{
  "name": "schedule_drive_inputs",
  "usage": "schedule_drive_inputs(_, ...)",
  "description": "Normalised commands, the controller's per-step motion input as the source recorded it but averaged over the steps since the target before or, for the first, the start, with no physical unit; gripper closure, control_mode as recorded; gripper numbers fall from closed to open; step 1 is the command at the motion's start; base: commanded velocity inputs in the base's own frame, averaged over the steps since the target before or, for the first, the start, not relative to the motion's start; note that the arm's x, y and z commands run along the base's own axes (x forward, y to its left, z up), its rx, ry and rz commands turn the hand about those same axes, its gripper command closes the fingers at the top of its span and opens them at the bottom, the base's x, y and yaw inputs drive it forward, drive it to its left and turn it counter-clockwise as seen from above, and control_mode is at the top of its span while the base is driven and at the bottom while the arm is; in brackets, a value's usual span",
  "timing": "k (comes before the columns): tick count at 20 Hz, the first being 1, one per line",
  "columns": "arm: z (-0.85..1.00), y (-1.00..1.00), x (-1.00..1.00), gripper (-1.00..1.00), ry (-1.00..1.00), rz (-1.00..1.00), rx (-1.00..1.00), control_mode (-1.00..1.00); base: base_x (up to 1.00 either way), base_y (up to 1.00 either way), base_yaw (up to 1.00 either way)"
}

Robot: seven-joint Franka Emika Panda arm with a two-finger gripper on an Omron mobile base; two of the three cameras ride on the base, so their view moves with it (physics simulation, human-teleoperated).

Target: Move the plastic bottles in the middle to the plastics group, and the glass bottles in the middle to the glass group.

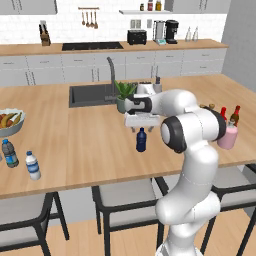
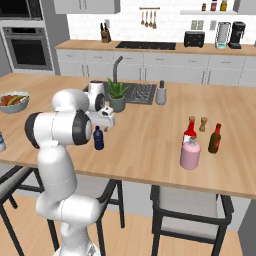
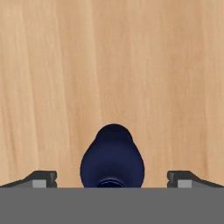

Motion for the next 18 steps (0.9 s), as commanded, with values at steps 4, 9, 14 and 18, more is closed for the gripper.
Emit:
schedule_drive_inputs(4, -0.06, 0.00, 0.00, -1.00, 0.02, 0.00, 0.00, -1.00, 0.00, 0.00, 0.00)
schedule_drive_inputs(9, 0.00, 0.00, 0.00, -1.00, 0.00, 0.00, 0.00, -1.00, 0.00, 0.00, 0.00)
schedule_drive_inputs(14, 0.00, 0.00, 0.00, -1.00, 0.00, 0.00, 0.00, -1.00, 0.00, 0.00, 0.00)
schedule_drive_inputs(18, 0.00, 0.00, -0.01, -1.00, 0.00, 0.00, 0.00, -1.00, 0.00, 0.00, 0.00)
